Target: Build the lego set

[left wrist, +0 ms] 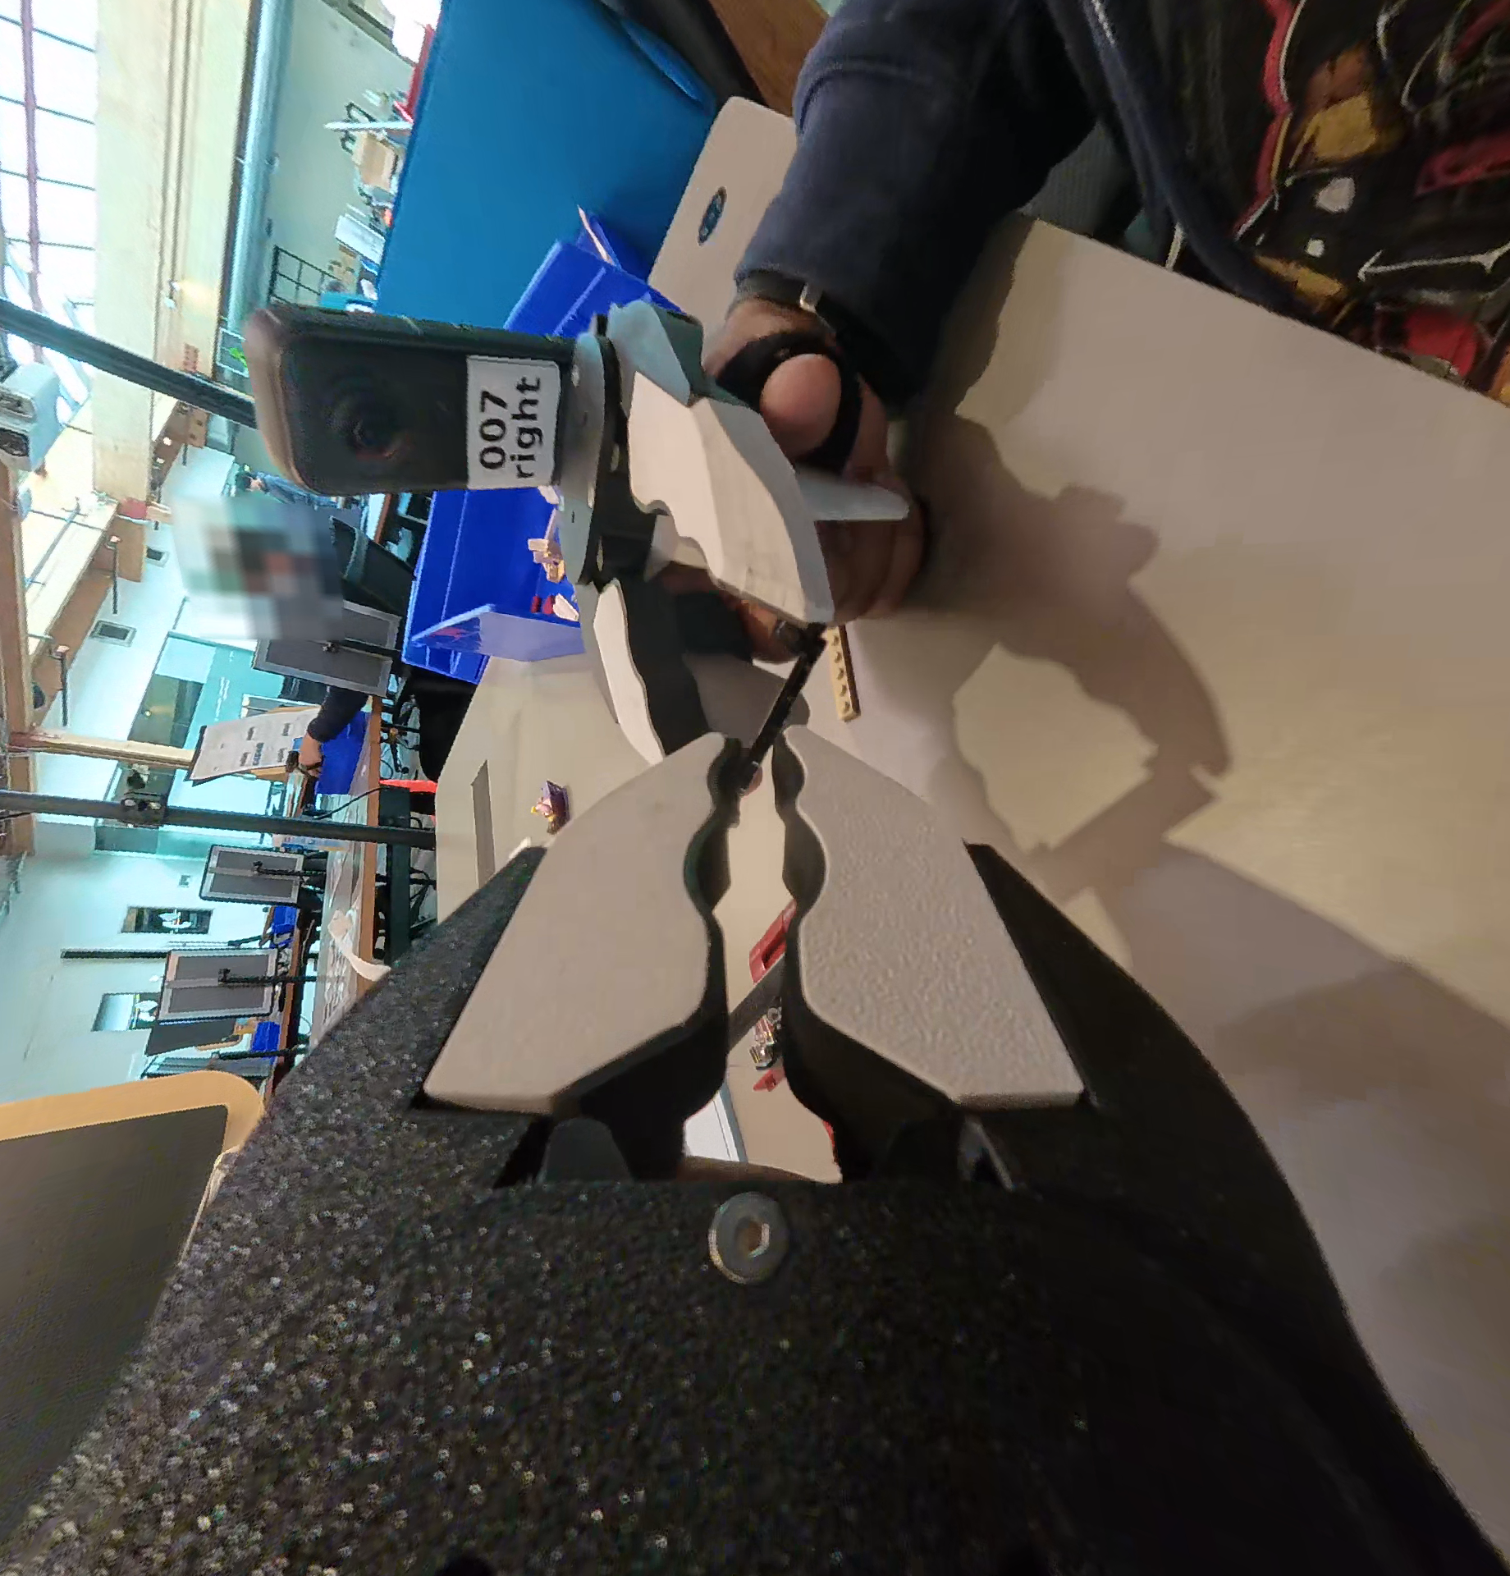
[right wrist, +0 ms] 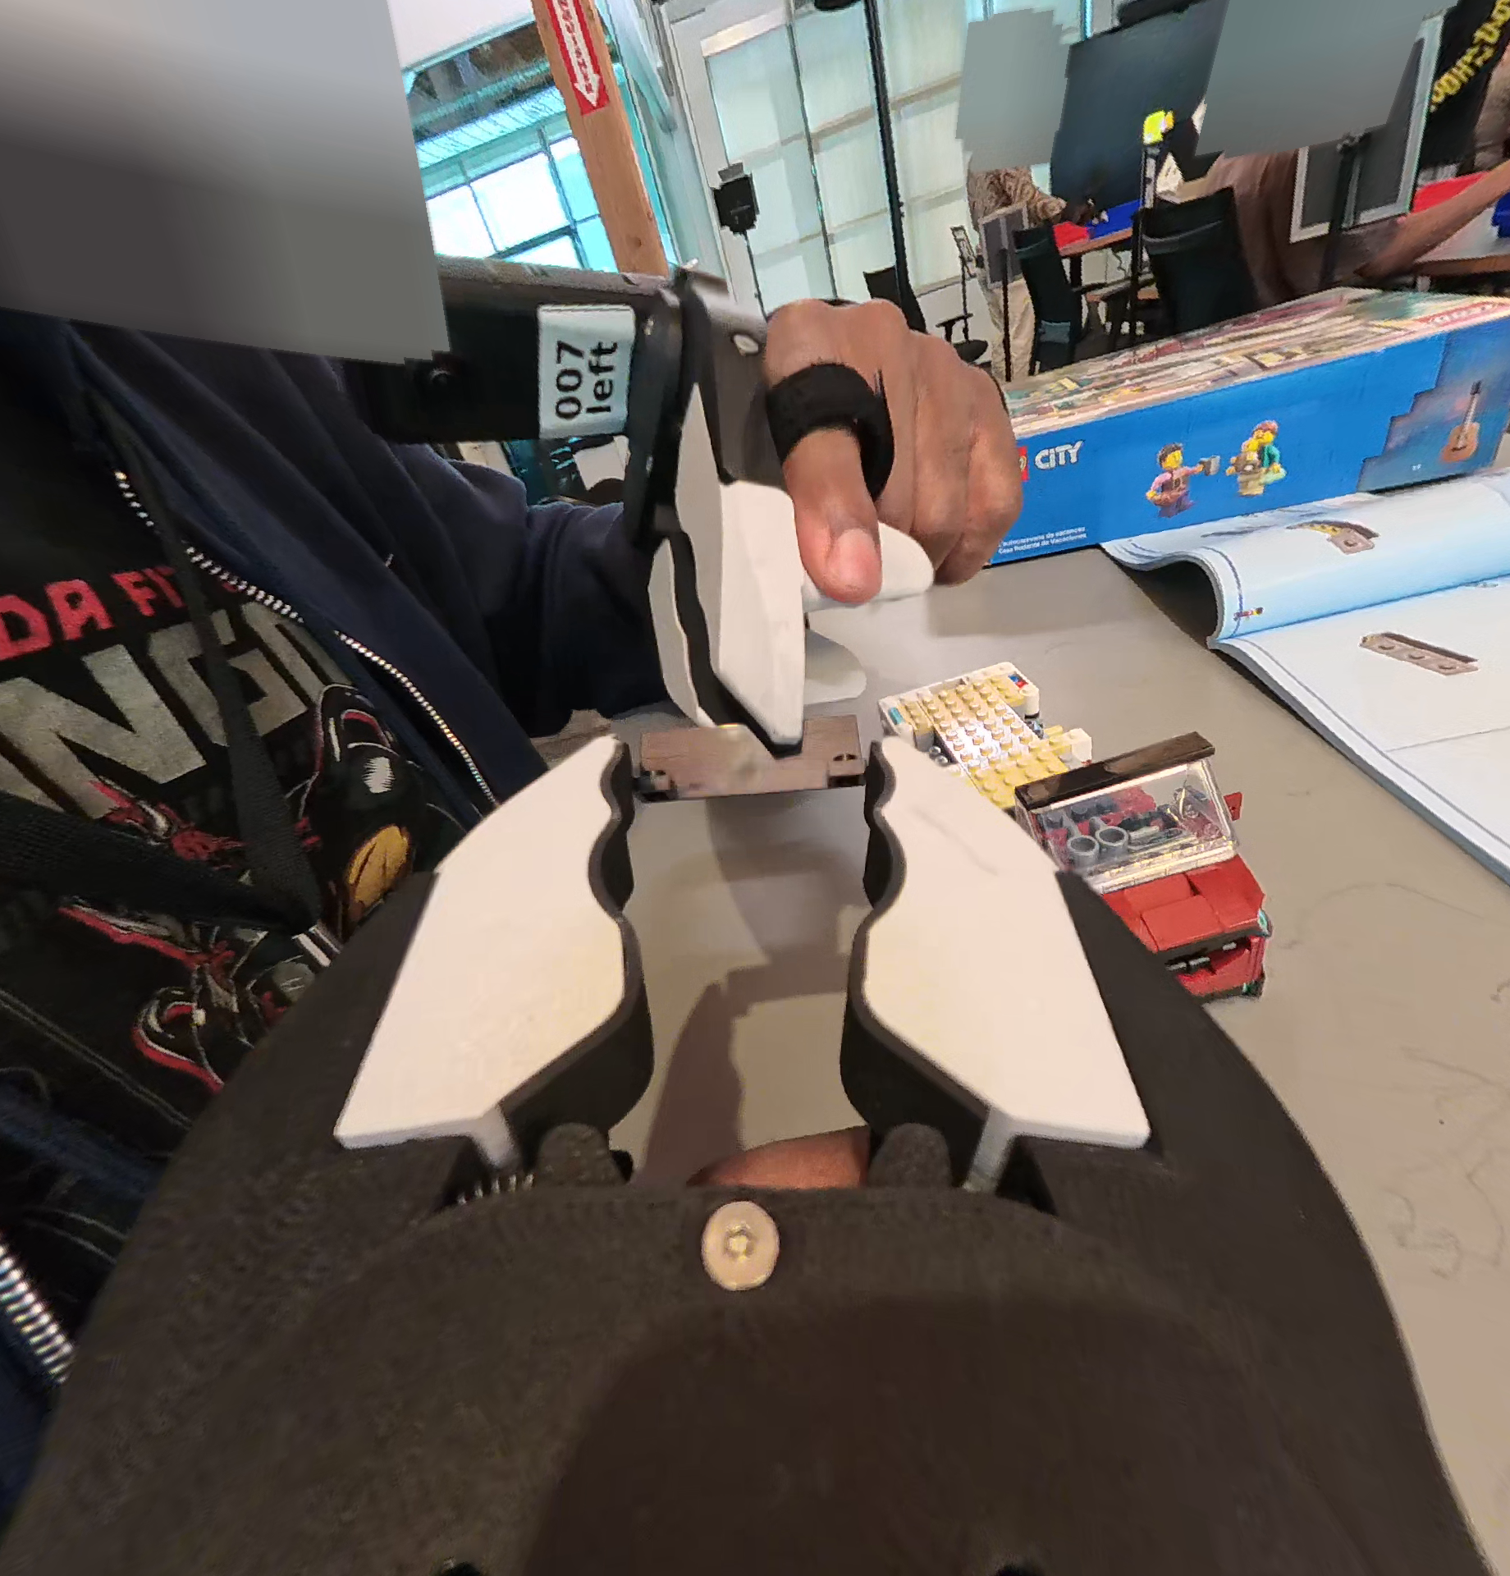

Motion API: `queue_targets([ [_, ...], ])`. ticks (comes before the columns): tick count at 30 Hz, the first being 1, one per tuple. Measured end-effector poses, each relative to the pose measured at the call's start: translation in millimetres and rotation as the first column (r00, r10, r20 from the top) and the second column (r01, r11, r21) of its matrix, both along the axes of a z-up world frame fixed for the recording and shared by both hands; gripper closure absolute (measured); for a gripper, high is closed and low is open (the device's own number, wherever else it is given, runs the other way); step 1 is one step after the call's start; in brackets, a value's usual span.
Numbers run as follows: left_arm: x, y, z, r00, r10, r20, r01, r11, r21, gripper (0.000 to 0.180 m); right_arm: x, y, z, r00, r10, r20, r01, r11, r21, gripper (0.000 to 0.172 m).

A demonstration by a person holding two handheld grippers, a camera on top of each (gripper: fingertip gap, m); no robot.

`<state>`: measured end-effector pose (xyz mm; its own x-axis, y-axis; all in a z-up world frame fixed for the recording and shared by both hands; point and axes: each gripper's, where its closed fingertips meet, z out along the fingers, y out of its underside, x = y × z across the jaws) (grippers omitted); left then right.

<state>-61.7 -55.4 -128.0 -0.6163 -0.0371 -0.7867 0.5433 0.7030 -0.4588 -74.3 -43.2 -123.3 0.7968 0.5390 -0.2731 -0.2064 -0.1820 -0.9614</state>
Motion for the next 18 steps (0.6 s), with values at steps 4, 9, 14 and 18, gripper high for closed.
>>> queue_targets([
  [4,1.6,7.4,-7.1,0.999,0.020,-0.034,-0.019,0.999,0.048,0.178,15.7,-2.7,-1.7,0.992,-0.098,0.076,0.103,0.993,-0.058,0.124],
  [9,-0.6,11.7,-13.4,0.996,0.018,-0.086,-0.014,0.998,0.057,0.178,69.0,-35.3,-36.0,0.887,-0.223,0.405,0.345,0.902,-0.259,0.124],
  [14,2.3,15.2,-27.8,0.993,0.053,-0.109,-0.041,0.992,0.116,0.178,96.4,-78.6,-79.6,0.809,-0.161,0.565,0.483,0.730,-0.483,0.134],
  [18,2.3,15.7,-38.1,0.988,0.081,-0.132,-0.058,0.984,0.170,0.178,93.6,-88.7,-105.3,0.782,-0.101,0.616,0.520,0.650,-0.554,0.142],
])
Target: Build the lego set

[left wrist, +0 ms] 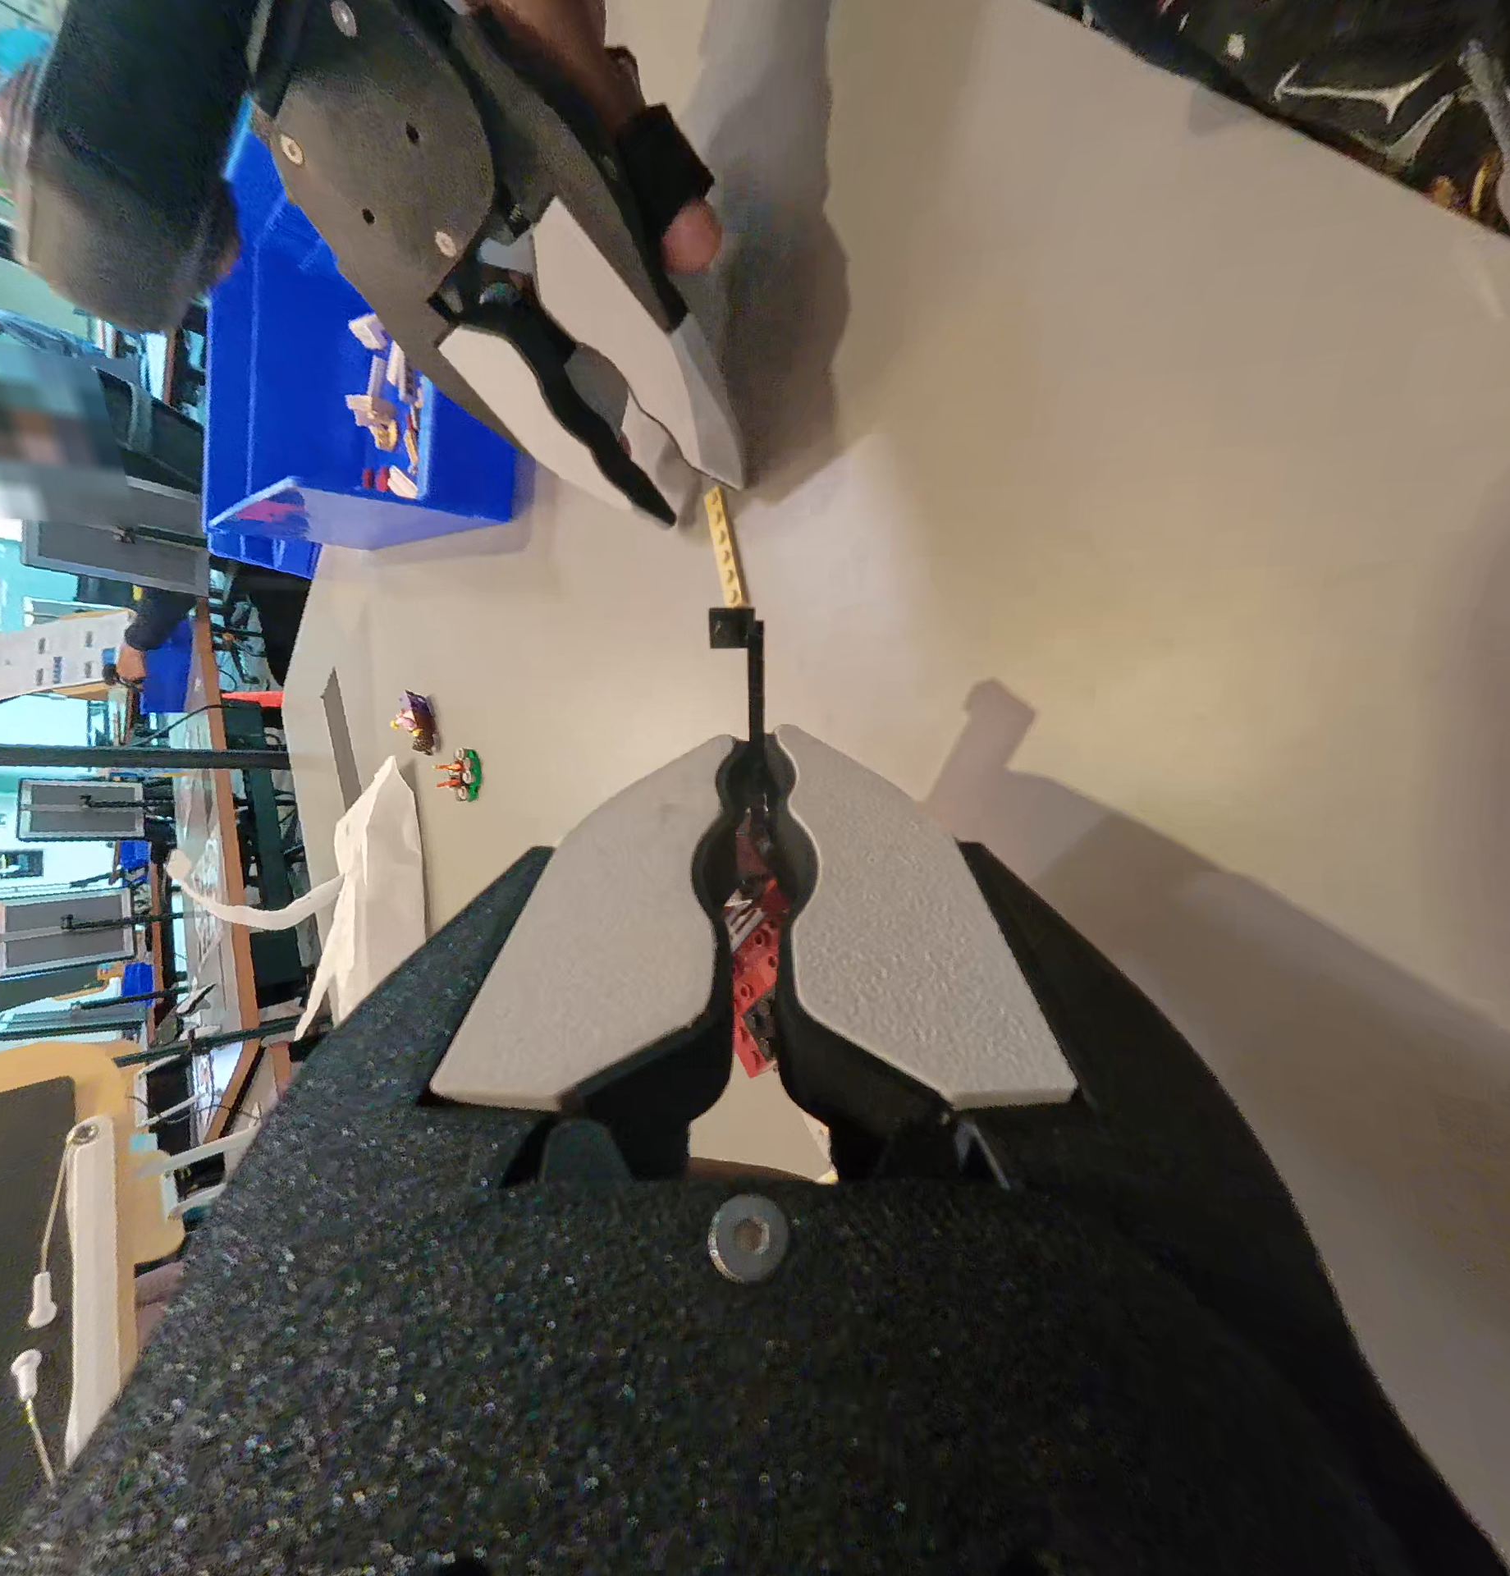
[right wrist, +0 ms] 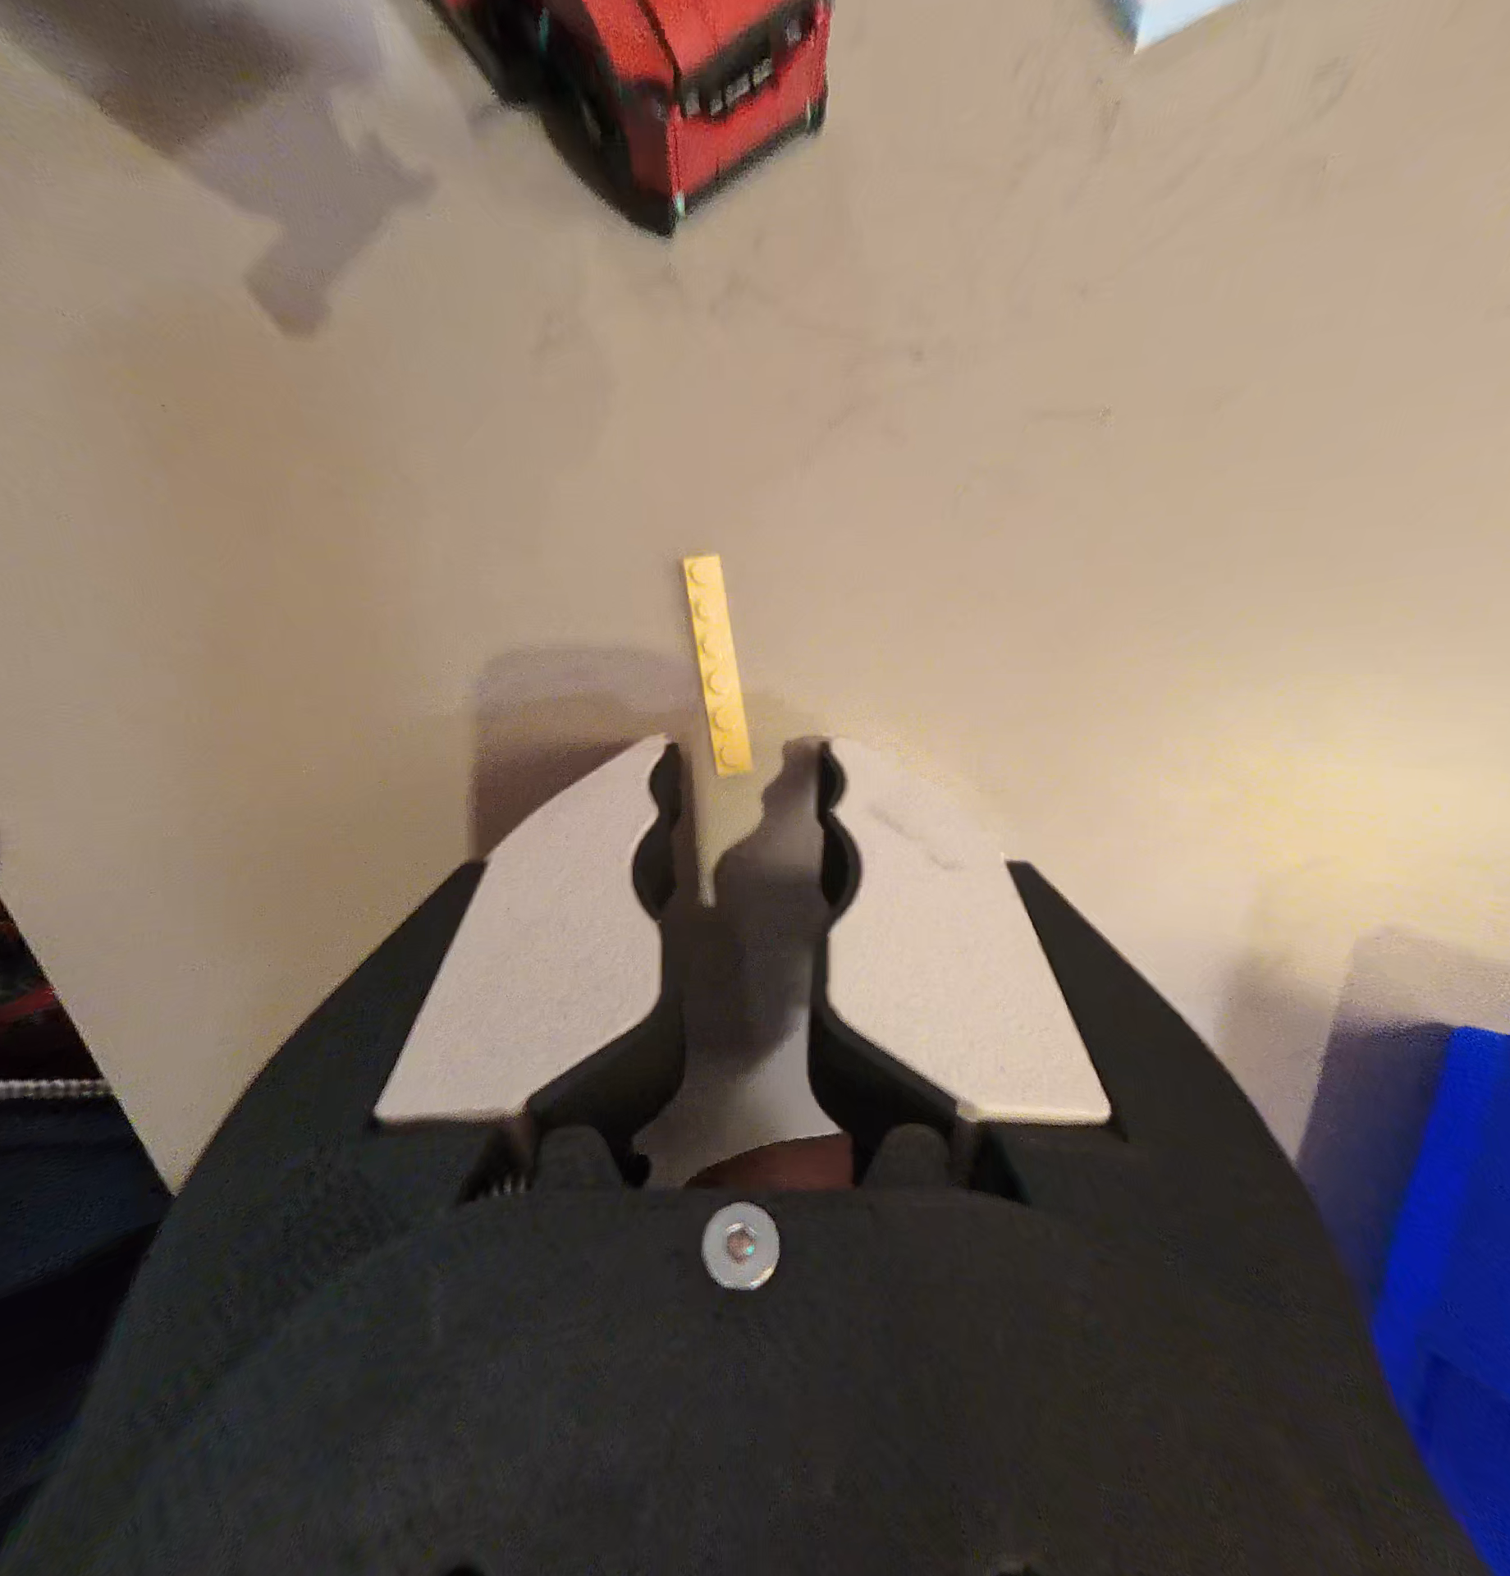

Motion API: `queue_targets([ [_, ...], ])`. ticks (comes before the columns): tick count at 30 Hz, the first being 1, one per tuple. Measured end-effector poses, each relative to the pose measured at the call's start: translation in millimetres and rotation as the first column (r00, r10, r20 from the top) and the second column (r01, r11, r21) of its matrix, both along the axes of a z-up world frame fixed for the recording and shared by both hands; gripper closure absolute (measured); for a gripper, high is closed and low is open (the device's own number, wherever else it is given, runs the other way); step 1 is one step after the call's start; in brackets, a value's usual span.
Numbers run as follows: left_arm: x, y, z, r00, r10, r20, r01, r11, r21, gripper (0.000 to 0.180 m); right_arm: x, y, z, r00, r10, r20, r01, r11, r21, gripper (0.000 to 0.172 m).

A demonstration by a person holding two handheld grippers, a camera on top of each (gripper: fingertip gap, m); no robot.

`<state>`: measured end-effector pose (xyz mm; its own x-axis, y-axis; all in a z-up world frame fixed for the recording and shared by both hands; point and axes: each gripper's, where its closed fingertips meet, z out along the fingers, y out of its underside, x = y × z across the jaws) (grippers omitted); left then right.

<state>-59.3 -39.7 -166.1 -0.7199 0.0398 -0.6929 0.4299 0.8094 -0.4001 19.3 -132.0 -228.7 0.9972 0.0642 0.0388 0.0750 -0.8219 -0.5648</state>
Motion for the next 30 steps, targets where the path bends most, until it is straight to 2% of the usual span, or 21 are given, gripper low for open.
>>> queue_targets([
  [4,1.7,0.3,-9.1,1.000,0.029,-0.006,-0.028,0.998,0.061,0.178,-1.4,6.6,-1.3,0.999,-0.043,0.022,0.043,0.999,-0.007,0.163],
  [10,5.0,1.0,-24.2,0.998,0.063,0.007,-0.063,0.987,0.145,0.178,-16.9,21.2,1.5,0.999,-0.034,-0.014,0.035,0.999,0.037,0.164],
  [15,4.0,-0.8,-33.2,0.998,0.064,0.001,-0.063,0.982,0.178,0.178,-44.7,43.9,24.2,0.994,-0.018,-0.111,0.034,0.989,0.146,0.164],
  [18,4.7,-0.8,-35.1,0.998,0.063,0.014,-0.064,0.977,0.203,0.178,-52.9,55.9,34.8,0.993,-0.028,-0.115,0.048,0.983,0.178,0.164],
  [30,7.6,5.8,-48.7,0.995,0.056,0.086,-0.083,0.931,0.355,0.178,-66.5,78.3,25.2,0.976,-0.115,-0.185,0.139,0.983,0.122,0.164],
])
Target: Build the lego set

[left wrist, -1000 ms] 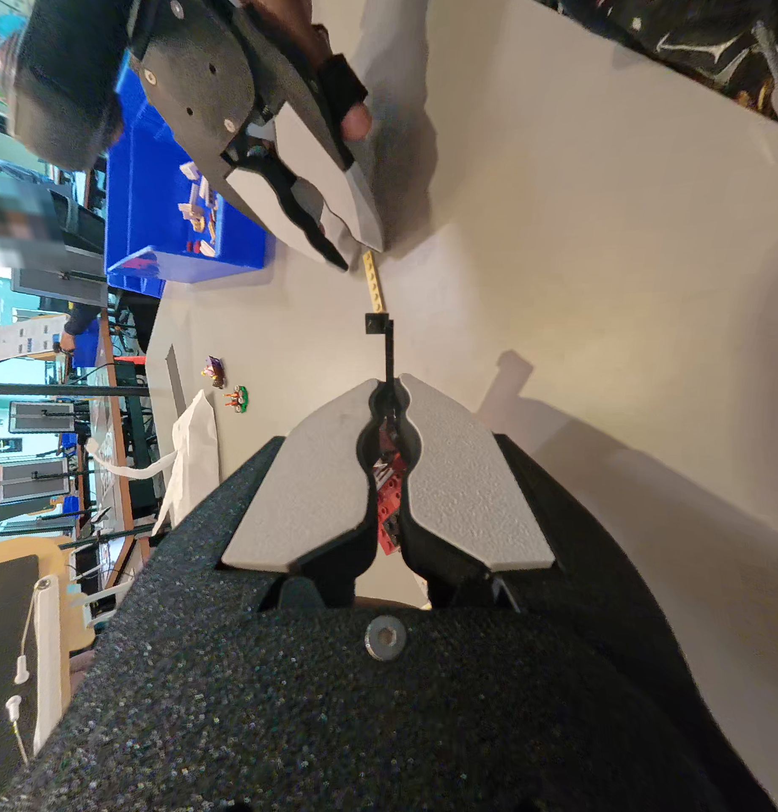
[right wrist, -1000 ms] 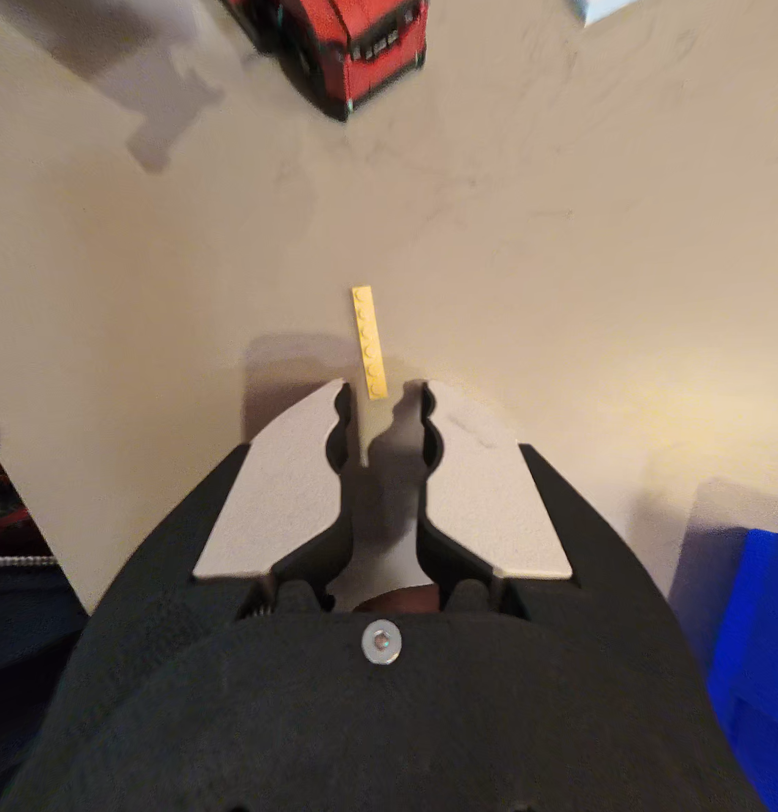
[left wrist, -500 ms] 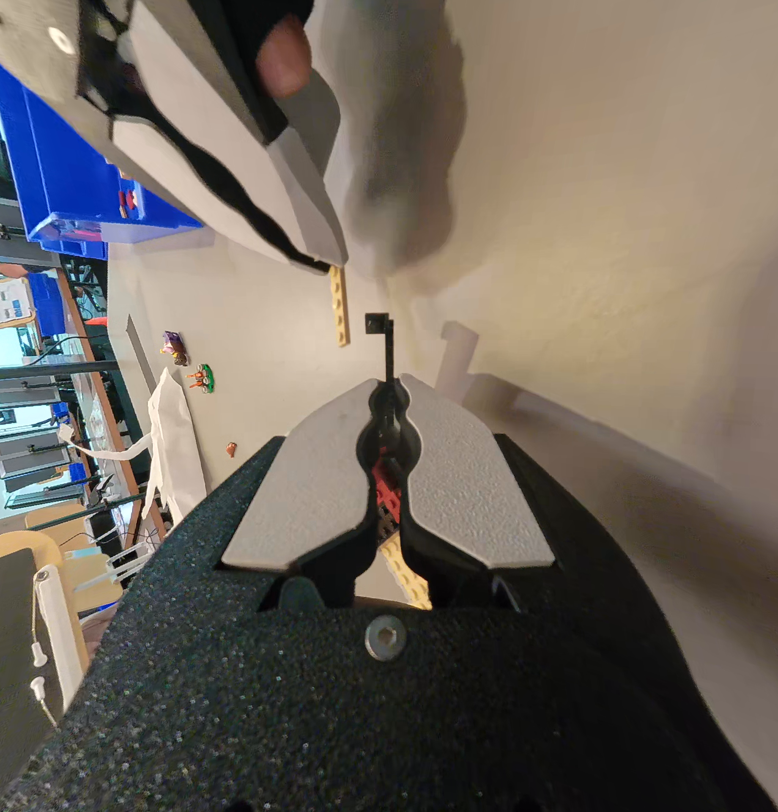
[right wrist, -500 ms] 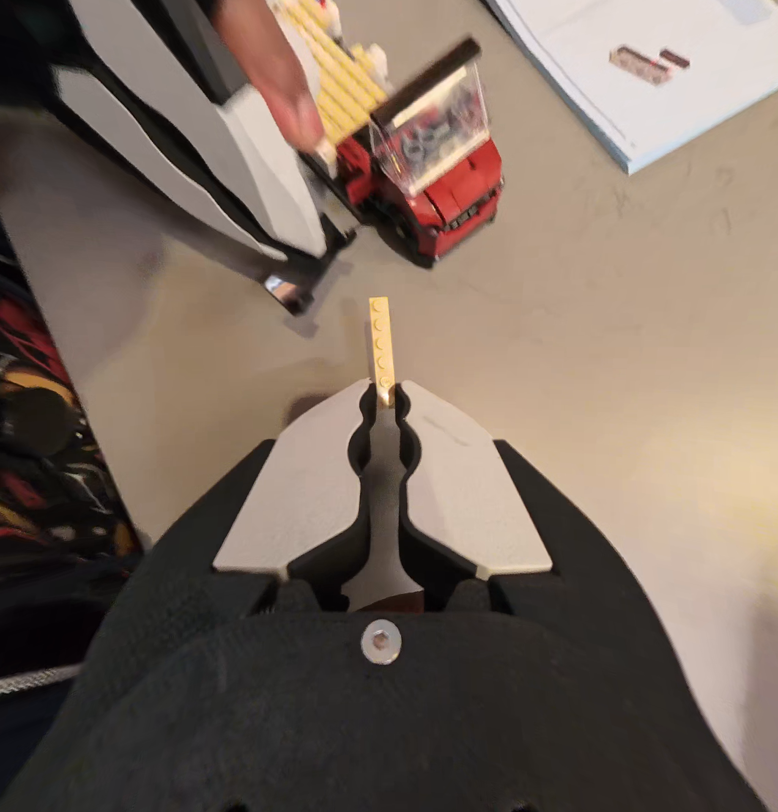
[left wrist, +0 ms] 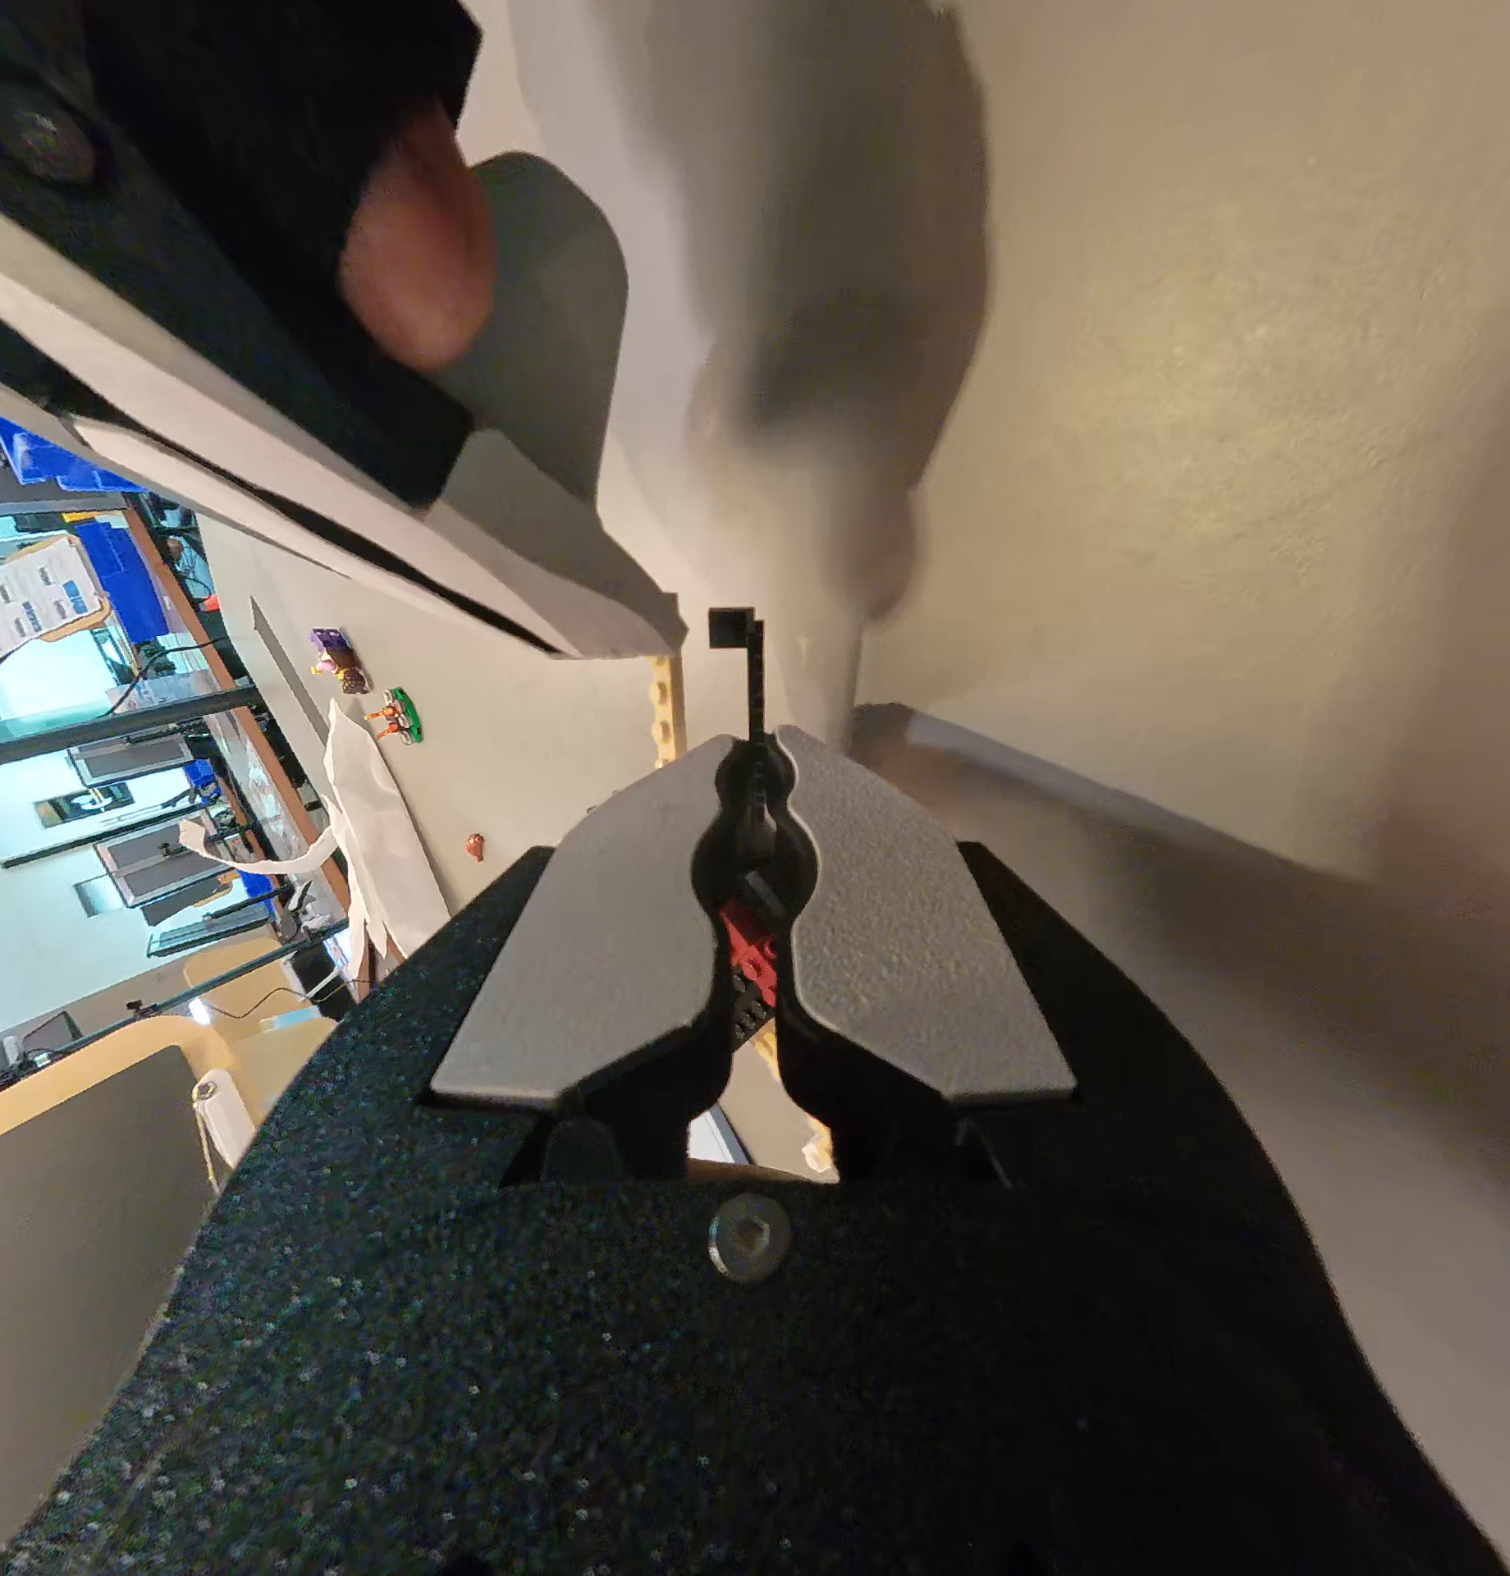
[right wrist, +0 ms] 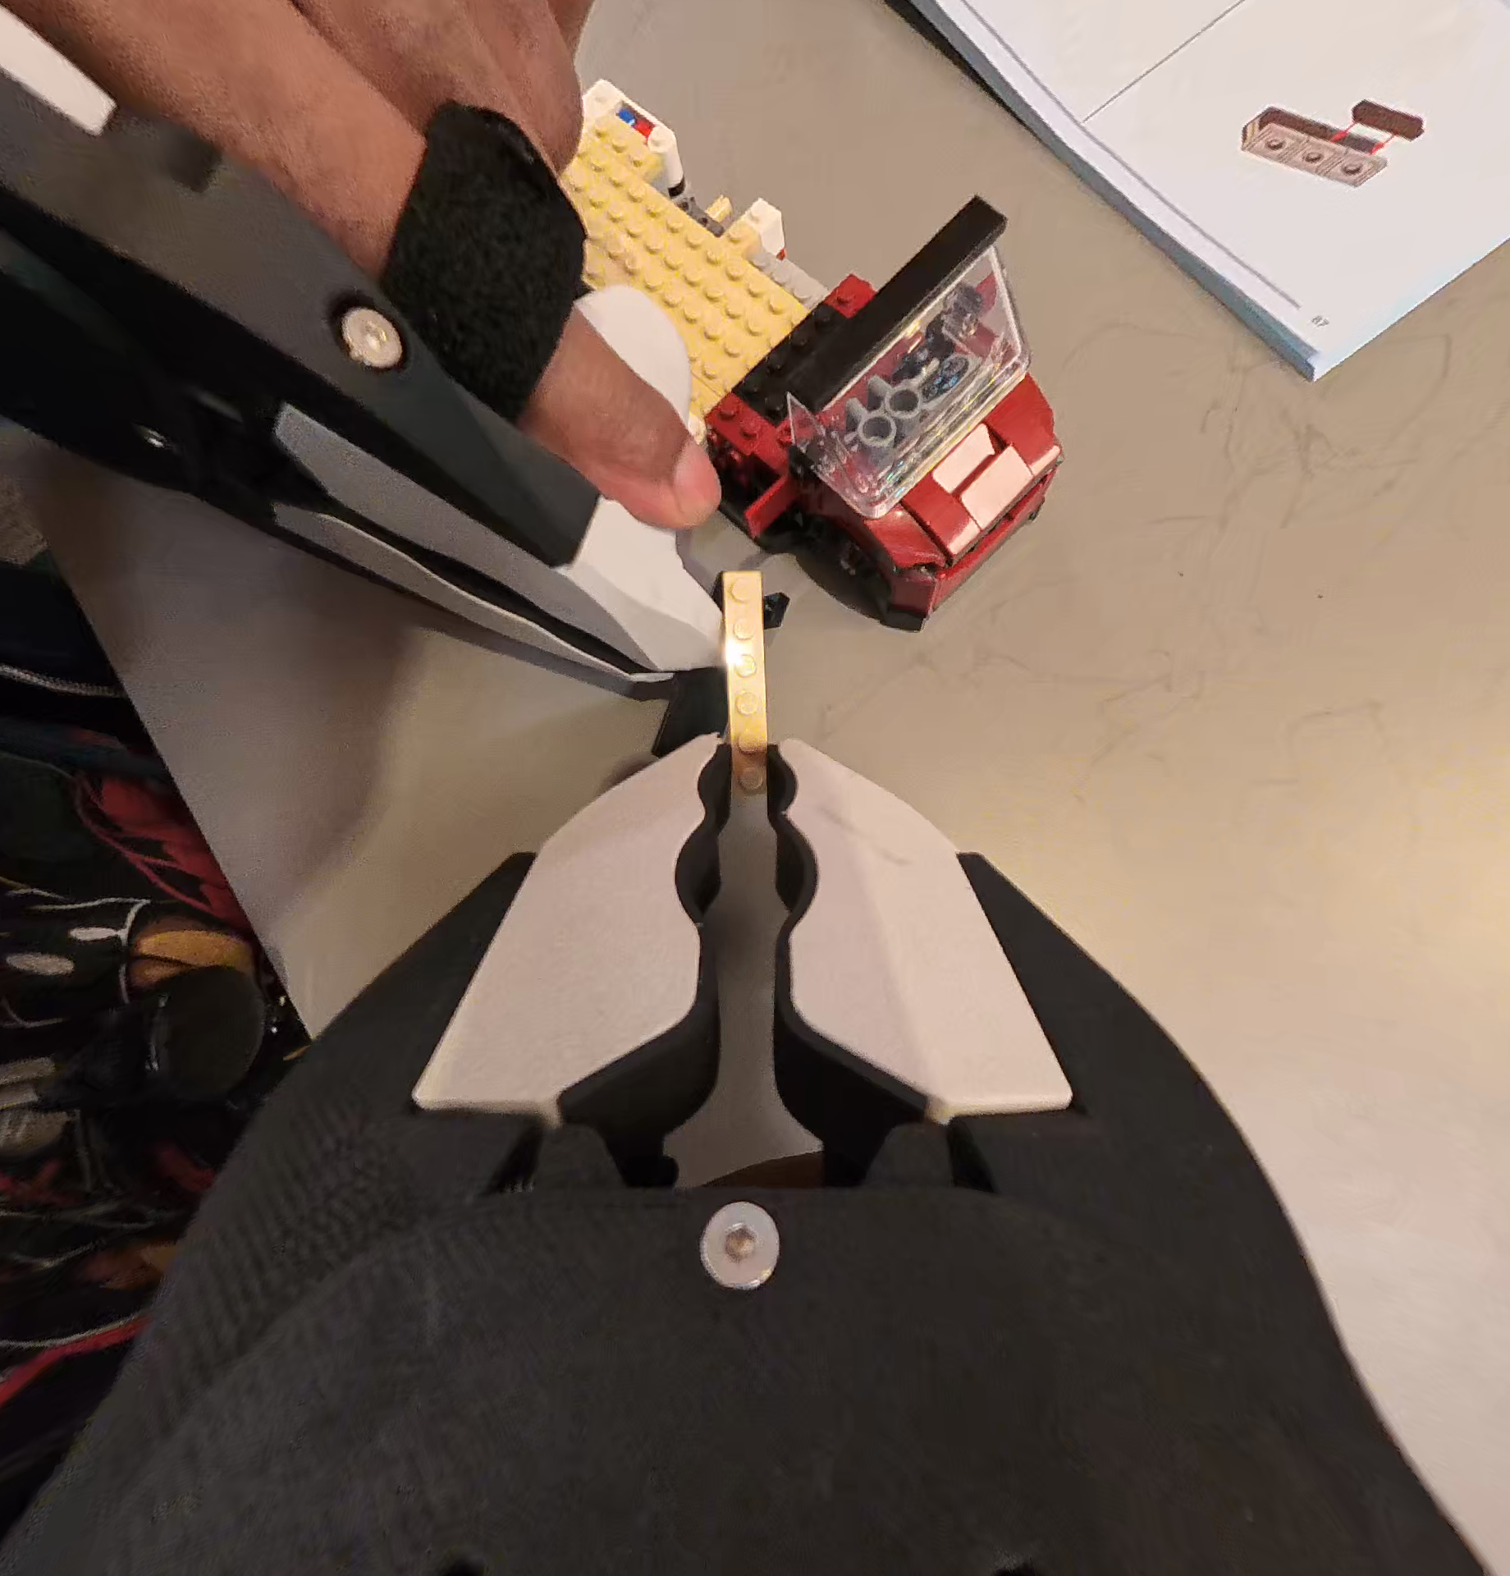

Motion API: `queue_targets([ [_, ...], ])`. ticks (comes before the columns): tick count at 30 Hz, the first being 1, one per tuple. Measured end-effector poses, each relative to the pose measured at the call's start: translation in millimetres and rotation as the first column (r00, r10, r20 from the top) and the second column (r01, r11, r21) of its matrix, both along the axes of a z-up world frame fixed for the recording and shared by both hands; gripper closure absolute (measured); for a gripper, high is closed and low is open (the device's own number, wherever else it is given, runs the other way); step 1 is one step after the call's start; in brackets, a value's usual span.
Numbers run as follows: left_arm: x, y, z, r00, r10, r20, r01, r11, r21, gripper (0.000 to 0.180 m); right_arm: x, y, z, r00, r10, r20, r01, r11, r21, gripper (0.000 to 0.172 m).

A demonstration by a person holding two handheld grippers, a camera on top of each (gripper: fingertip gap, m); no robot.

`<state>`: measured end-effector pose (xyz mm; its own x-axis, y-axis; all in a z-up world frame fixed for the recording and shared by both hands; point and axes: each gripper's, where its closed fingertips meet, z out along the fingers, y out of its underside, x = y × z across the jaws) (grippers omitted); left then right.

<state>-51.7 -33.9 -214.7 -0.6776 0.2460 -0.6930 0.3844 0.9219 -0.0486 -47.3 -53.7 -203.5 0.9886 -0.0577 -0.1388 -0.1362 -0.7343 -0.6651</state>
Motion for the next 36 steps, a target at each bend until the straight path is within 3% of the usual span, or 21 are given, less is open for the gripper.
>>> queue_targets([
  [9,-0.9,-1.1,-2.3,1.000,-0.011,0.001,0.011,1.000,0.005,0.178,-2.3,1.5,-10.0,0.988,-0.092,-0.128,0.094,0.995,0.013,0.164],
  [16,-0.3,-2.7,-1.8,1.000,-0.016,0.009,0.016,1.000,0.005,0.178,-2.5,1.0,-9.7,0.984,-0.108,-0.140,0.111,0.994,0.017,0.164],
  [36,-0.4,-5.3,1.7,0.999,-0.032,0.020,0.032,0.999,-0.013,0.178,-10.7,-0.1,-1.1,0.980,-0.058,-0.188,0.080,0.991,0.111,0.162],
])
